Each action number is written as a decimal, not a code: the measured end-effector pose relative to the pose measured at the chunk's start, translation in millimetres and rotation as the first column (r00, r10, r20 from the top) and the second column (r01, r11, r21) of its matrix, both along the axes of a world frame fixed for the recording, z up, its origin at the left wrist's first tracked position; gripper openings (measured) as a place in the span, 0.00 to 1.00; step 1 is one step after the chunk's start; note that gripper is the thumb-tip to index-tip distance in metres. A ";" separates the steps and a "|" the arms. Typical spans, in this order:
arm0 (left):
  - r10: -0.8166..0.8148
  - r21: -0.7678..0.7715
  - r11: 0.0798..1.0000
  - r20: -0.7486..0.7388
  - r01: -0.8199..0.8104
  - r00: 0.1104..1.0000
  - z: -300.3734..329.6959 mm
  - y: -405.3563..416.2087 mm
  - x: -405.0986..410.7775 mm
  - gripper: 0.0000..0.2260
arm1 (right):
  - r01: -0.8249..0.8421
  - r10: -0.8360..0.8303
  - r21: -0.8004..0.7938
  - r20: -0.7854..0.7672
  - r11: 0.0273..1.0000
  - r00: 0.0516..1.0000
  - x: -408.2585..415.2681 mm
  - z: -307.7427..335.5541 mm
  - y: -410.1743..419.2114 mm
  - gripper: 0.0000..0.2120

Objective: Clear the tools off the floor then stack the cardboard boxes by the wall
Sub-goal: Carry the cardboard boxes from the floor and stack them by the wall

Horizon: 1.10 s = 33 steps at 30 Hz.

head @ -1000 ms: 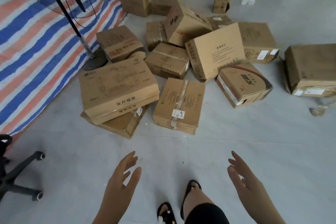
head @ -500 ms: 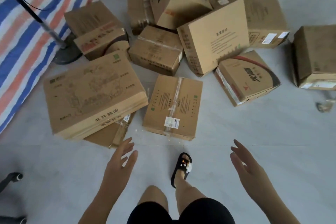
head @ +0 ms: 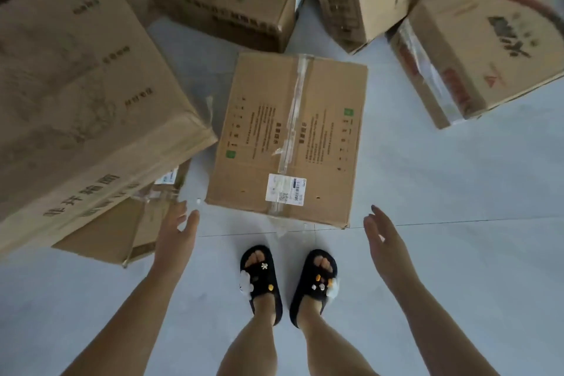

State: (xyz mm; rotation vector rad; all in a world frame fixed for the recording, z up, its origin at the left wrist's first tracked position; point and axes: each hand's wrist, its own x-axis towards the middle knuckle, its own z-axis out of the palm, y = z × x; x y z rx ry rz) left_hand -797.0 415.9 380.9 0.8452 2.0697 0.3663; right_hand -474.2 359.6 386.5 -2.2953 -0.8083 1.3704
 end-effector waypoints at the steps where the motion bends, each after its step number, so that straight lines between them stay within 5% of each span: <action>1: 0.027 -0.018 0.999 -0.015 -0.028 1.000 -37.9 8.0 -7.6 0.18 | 0.004 -0.004 -0.003 0.028 1.000 1.000 -1.8 -38.2 4.3 0.24; 4: 0.042 -0.081 0.996 0.020 -0.040 0.999 -145.0 28.2 -33.0 0.27 | 0.007 -0.008 0.005 0.093 1.000 0.996 -0.1 -136.4 3.9 0.27; 7: 0.246 -0.101 0.967 0.128 -0.234 0.961 -211.8 43.9 -38.7 0.26 | 0.078 -0.077 -0.038 0.024 0.996 0.997 4.0 -201.5 -6.5 0.28; 14: 0.430 -0.188 0.903 0.374 -0.387 0.822 -249.5 54.9 -22.5 0.21 | 0.448 -0.442 -0.024 -0.222 0.894 0.869 -14.4 -247.2 -3.8 0.16; 21: 0.398 -0.191 0.917 0.484 -0.349 0.780 -169.0 50.4 10.9 0.15 | 0.573 -0.552 0.048 -0.212 0.818 0.806 22.1 -145.4 22.2 0.19; 29: 0.377 -0.202 0.926 0.469 -0.318 0.799 4.8 70.2 56.5 0.18 | 0.502 -0.495 0.127 -0.084 0.856 0.865 59.6 50.8 25.5 0.12; 33: 0.358 -0.182 0.934 0.427 -0.308 0.830 100.2 63.9 63.9 0.18 | 0.571 -0.564 0.105 -0.090 0.814 0.821 55.1 144.2 10.3 0.14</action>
